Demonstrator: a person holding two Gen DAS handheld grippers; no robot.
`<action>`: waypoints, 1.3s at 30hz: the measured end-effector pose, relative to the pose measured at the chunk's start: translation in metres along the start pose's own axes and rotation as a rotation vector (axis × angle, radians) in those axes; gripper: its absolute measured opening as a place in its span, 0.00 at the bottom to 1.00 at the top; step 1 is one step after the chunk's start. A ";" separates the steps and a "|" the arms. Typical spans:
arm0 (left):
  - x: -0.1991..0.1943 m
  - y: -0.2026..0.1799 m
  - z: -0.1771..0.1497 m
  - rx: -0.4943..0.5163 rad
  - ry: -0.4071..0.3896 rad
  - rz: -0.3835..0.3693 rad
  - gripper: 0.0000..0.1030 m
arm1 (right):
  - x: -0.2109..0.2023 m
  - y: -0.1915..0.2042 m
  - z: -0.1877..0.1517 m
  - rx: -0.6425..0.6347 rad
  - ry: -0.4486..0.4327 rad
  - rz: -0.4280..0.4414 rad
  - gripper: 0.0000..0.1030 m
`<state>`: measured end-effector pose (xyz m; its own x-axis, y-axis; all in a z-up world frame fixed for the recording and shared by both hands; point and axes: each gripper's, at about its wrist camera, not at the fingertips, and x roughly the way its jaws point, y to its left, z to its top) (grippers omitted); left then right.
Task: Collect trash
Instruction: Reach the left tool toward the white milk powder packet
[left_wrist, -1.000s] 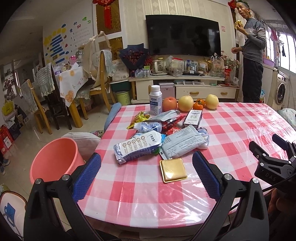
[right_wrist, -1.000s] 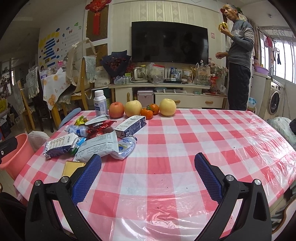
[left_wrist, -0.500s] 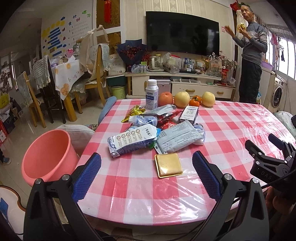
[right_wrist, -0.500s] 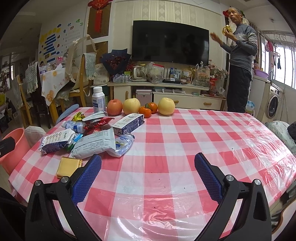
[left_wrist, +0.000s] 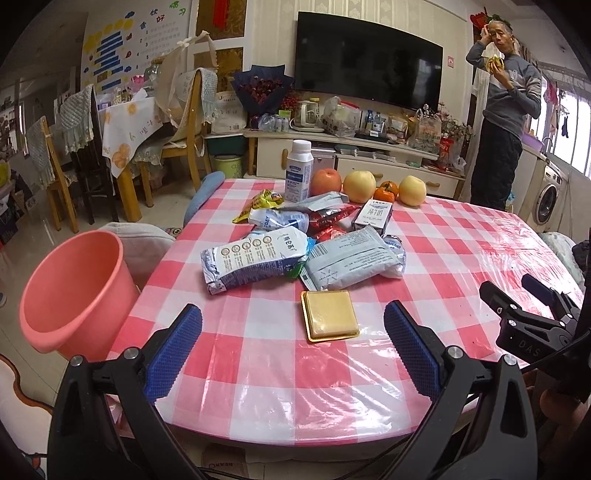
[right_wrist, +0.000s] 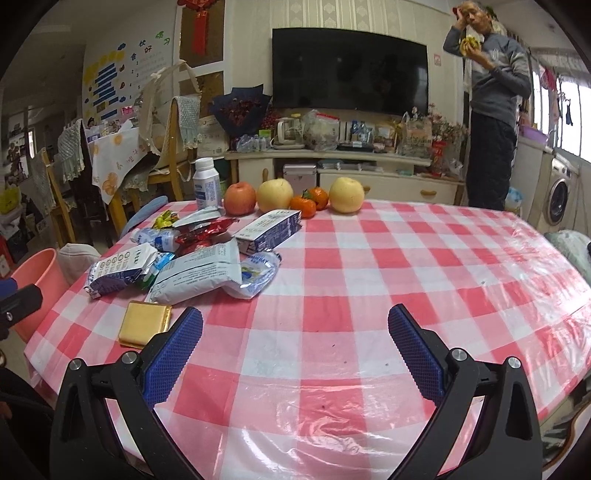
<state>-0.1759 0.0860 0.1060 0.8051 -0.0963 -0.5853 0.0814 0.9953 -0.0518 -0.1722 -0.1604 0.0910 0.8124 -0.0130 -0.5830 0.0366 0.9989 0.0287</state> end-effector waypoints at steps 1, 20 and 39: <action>0.002 0.000 -0.001 0.000 0.004 -0.004 0.97 | 0.002 0.000 0.000 0.006 0.010 0.010 0.96; 0.054 0.060 0.026 -0.038 0.045 -0.038 0.96 | 0.035 0.001 0.004 0.153 0.179 0.381 0.95; 0.143 0.111 0.040 -0.407 0.160 -0.145 0.95 | 0.078 0.096 -0.011 -0.081 0.330 0.513 0.83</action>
<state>-0.0282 0.1826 0.0492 0.6989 -0.2645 -0.6645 -0.0769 0.8959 -0.4375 -0.1122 -0.0654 0.0394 0.4911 0.4720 -0.7322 -0.3659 0.8745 0.3183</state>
